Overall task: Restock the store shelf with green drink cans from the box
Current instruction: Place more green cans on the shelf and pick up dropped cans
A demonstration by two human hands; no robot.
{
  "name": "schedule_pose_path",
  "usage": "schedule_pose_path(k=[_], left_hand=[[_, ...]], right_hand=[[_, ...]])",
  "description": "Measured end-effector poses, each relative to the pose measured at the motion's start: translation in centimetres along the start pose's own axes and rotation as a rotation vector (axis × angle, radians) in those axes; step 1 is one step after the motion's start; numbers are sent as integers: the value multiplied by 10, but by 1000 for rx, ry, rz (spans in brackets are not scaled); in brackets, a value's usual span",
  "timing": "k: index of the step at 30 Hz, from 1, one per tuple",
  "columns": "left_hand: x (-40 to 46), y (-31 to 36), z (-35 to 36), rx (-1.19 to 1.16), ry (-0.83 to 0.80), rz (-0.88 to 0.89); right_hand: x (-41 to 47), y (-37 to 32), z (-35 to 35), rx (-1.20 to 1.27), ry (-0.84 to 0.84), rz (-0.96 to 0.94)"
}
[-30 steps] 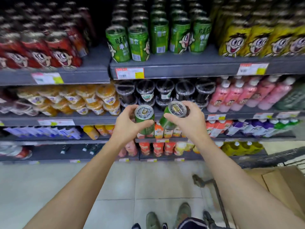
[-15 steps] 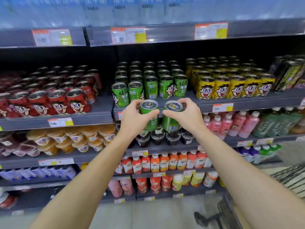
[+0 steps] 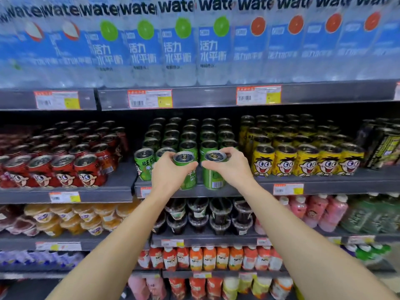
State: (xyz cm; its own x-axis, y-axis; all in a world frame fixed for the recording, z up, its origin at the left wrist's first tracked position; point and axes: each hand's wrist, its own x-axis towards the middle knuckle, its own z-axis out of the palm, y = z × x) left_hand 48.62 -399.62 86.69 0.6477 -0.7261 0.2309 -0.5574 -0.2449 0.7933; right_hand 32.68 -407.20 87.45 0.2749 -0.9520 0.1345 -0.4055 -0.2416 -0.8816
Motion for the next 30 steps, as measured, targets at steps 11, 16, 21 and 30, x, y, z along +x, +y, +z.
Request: schedule_pose_path(k=[11, 16, 21, 30], left_hand=[[16, 4, 26, 67, 64, -85], [13, 7, 30, 156, 82, -100], [10, 11, 38, 256, 92, -82], [11, 14, 43, 311, 104, -88]], right_hand=[[37, 17, 3, 37, -76, -18], [42, 25, 13, 71, -91, -7], [44, 27, 16, 65, -90, -19], [44, 29, 16, 42, -83, -8]])
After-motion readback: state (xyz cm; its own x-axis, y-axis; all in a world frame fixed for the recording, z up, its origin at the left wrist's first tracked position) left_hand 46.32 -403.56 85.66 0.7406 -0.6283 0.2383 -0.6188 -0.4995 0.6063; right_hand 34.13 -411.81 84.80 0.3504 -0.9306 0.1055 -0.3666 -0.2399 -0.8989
